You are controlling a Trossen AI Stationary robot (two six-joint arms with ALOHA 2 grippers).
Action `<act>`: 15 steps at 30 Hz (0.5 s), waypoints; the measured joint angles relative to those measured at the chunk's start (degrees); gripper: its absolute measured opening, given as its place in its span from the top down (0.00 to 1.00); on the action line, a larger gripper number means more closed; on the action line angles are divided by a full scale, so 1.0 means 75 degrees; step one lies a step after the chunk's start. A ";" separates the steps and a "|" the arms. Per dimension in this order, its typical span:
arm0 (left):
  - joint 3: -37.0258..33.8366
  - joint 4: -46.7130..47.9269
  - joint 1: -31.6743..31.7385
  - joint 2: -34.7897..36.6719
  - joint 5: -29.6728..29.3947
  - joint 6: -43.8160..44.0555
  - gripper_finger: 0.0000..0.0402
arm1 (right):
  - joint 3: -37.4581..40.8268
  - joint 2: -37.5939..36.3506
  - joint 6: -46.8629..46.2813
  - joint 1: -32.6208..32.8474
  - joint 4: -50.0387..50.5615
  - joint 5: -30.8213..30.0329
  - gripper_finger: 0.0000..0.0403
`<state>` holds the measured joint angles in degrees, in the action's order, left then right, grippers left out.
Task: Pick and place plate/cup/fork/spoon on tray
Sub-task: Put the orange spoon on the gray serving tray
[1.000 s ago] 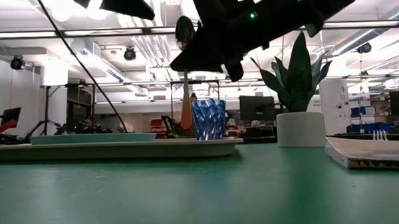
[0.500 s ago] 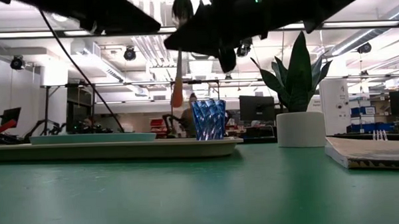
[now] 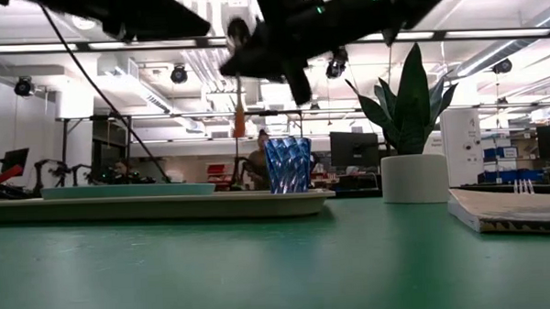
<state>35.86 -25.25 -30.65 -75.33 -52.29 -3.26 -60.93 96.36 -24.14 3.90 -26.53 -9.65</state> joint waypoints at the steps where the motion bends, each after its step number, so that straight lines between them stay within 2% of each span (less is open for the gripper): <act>1: 0.0002 0.0145 0.0000 0.0179 -0.0015 -0.0021 0.73 | -0.0112 0.0031 0.0135 0.0013 -0.0030 0.0031 0.98; 6: -0.0223 0.1034 -0.0015 0.0894 0.0327 0.1065 0.73 | -0.0405 0.0119 0.0721 0.0002 -0.0122 0.0020 0.98; 9: -0.0668 0.0901 -0.0012 0.1101 0.0849 0.1780 0.73 | -0.0411 0.0119 0.0931 0.0025 -0.0480 0.0007 0.98; 15: -0.1559 -0.0861 0.0054 0.0976 0.0922 0.2167 0.73 | -0.0213 0.0174 0.1187 0.0112 -0.1116 0.0035 0.98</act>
<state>24.17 -31.71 -30.25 -68.01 -45.38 12.99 -62.53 97.66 -15.24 4.74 -34.91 -9.39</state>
